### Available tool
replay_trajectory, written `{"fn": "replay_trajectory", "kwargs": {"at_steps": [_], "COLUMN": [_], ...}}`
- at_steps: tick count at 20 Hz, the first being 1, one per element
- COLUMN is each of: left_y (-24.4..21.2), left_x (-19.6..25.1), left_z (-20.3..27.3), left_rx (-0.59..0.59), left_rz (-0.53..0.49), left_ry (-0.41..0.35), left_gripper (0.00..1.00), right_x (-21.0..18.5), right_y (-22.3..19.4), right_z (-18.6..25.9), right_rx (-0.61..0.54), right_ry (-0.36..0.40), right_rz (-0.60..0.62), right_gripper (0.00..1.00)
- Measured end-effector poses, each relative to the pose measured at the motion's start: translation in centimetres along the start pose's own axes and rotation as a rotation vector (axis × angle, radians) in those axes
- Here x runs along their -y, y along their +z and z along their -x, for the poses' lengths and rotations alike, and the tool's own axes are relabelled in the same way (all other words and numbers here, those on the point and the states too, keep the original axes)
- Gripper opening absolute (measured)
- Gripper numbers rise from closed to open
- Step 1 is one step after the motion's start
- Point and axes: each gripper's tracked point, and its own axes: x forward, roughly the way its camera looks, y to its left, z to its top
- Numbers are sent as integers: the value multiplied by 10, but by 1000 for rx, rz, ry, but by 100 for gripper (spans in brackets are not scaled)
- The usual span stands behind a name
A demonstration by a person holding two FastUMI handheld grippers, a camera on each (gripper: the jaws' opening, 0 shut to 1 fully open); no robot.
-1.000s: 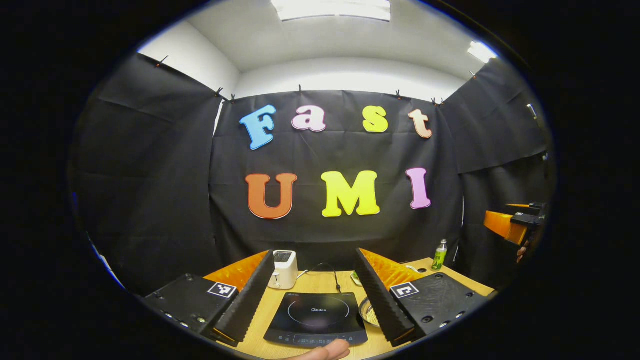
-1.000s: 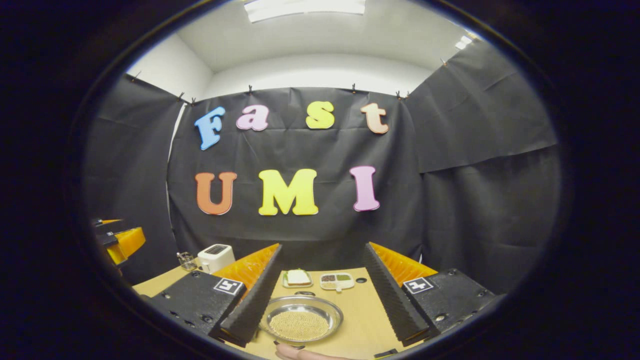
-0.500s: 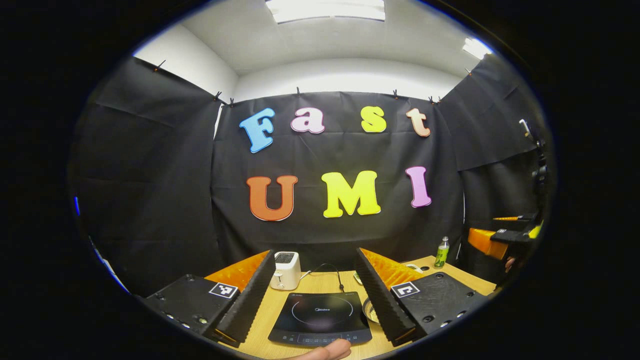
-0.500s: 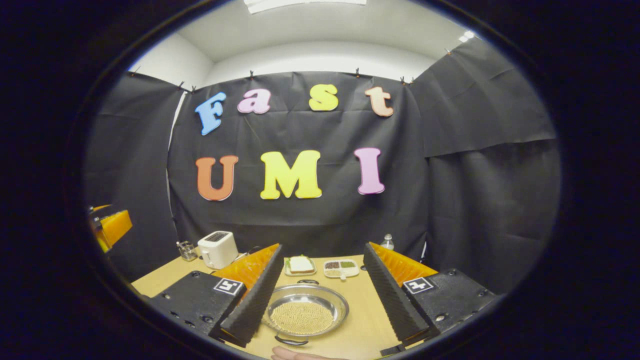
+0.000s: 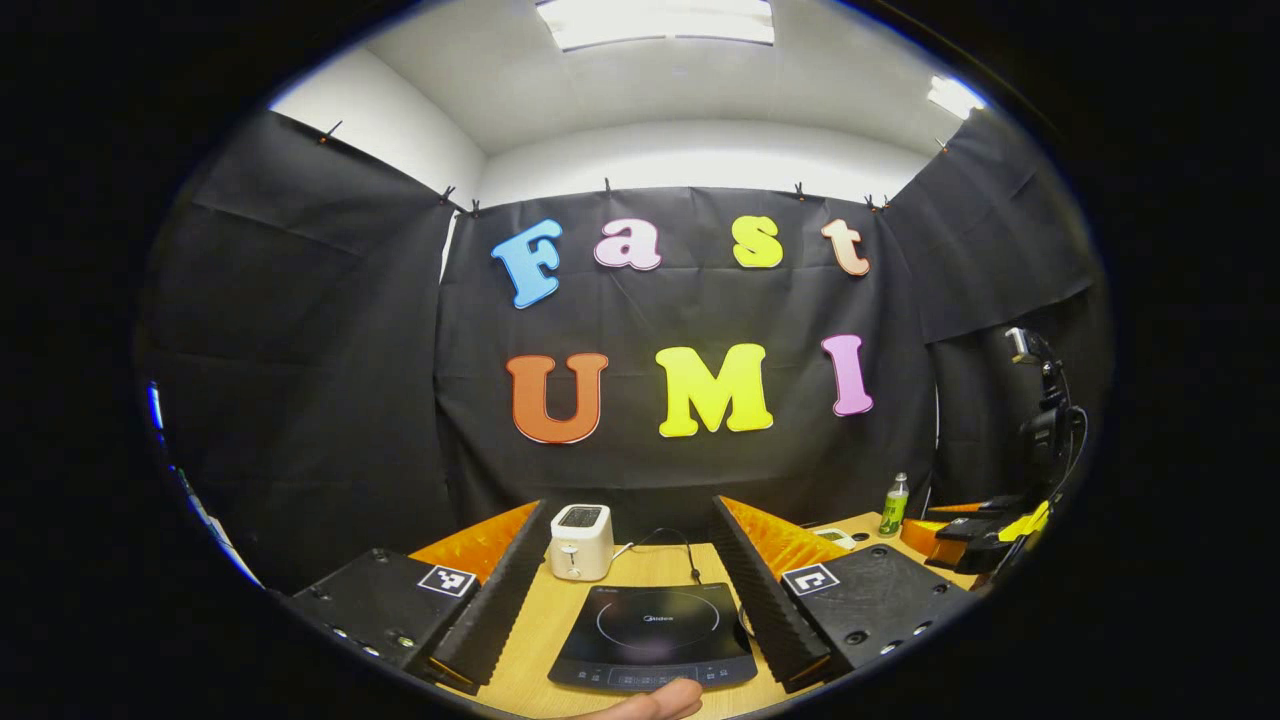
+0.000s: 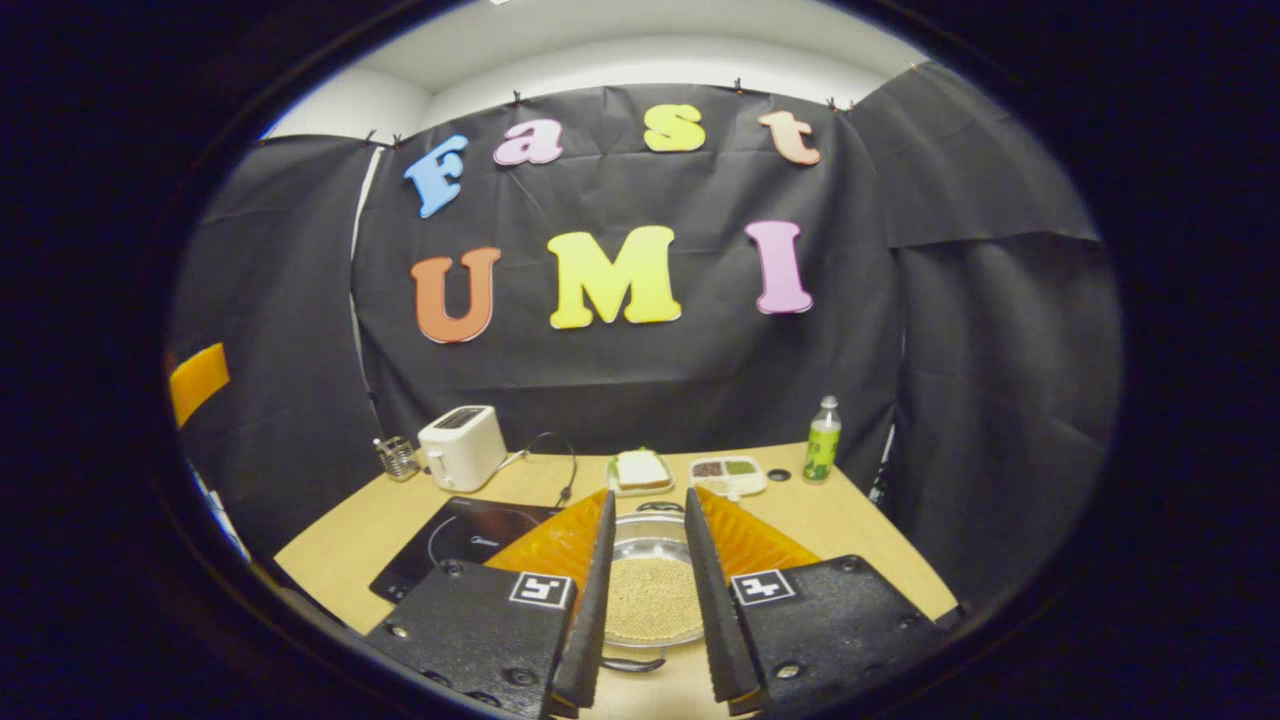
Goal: First push the handle of the pot to place it horizontally, then grasp the pot with both hands and set it on the induction cooktop.
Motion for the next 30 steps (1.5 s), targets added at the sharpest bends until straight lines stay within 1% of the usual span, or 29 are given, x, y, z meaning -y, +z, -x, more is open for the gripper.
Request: {"fn": "replay_trajectory", "kwargs": {"at_steps": [1,2,3,4,5,6,8,12,14,15,16,17,19,20,21,23,24,26,28,30], "left_y": [-3,-4,-4,-4,-2,-1,2,4,3,1,0,-1,-4,-5,-4,-7,-8,-12,-9,-5], "left_x": [-1,0,-1,-1,-2,-4,-5,-14,-18,-19,-19,-20,-21,-20,-18,-14,-10,-3,-2,0], "left_z": [1,3,4,5,6,7,10,16,17,18,19,19,19,20,19,19,17,15,13,14], "left_rx": [-3,-5,-5,-3,-1,4,14,21,21,18,15,13,4,1,-2,-5,-10,-27,-29,-22], "left_rz": [1,4,7,10,13,17,21,19,27,32,36,35,24,14,6,-1,0,9,11,8], "left_ry": [-2,-3,-5,-5,-4,-3,-4,9,17,16,14,15,28,29,29,26,19,1,2,4], "left_gripper": [95,95,95,95,95,95,95,95,95,95,95,95,95,95,95,95,95,95,95,95], "right_x": [-7,-13,-16,-19,-25,-31,-36,-59,-51,-53,-55,-57,-61,-63,-63,-64,-64,-55,-53,-47], "right_y": [-11,-22,-34,-45,-56,-67,-90,-128,-149,-159,-168,-178,-192,-199,-207,-222,-228,-235,-237,-234], "right_z": [-4,-9,-13,-16,-20,-23,-29,-38,-45,-47,-51,-53,-56,-57,-57,-57,-58,-59,-64,-60], "right_rx": [-30,-61,-94,-119,-148,-178,-232,-312,-364,-385,-409,-430,-460,-476,-494,-538,-561,-586,-591,-589], "right_ry": [36,53,64,69,81,94,97,145,108,113,120,124,138,147,152,167,174,163,182,177], "right_rz": [-2,4,23,35,44,53,51,51,65,59,53,51,48,45,38,9,-6,-24,-51,-64], "right_gripper": [36,34,20,16,0,4,4,4,4,4,1,4,4,1,4,4,4,4,4,4]}}
